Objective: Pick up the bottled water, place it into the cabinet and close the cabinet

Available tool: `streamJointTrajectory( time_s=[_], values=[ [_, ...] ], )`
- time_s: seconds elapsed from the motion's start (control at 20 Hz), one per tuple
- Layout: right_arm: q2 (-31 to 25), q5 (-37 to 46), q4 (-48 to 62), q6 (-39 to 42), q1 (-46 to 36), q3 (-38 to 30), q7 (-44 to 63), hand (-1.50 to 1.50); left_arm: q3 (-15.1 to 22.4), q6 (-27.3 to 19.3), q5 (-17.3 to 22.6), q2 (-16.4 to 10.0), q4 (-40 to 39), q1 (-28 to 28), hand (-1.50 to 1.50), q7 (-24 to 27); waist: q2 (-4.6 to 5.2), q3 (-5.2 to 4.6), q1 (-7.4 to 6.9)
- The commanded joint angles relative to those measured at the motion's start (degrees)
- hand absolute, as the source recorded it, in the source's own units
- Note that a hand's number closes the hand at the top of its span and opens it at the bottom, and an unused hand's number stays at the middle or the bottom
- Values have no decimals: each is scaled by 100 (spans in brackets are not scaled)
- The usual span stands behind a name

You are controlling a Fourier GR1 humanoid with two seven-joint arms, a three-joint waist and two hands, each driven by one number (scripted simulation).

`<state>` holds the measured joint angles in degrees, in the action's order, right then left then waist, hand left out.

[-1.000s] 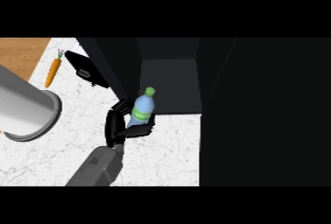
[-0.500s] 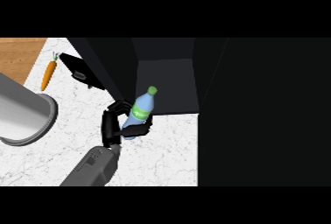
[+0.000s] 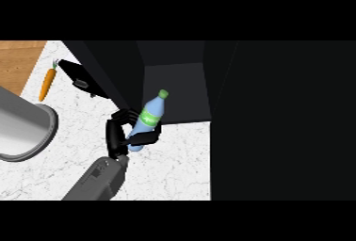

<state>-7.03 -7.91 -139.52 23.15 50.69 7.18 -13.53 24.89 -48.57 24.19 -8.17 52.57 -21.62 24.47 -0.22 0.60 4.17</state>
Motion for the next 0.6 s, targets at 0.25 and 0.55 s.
streamJointTrajectory(
  time_s=[0.25,0.55],
  values=[
    [-53,-366,-31,105,-98,-142,15,-150,-18,-159,-251,-228,-762,-1767,-150,-667,172,-56,360],
    [-56,-304,-10,180,-152,23,68,-150,109,-530,-403,-298,-747,-1719,-150,-699,209,-65,470]
  ],
)
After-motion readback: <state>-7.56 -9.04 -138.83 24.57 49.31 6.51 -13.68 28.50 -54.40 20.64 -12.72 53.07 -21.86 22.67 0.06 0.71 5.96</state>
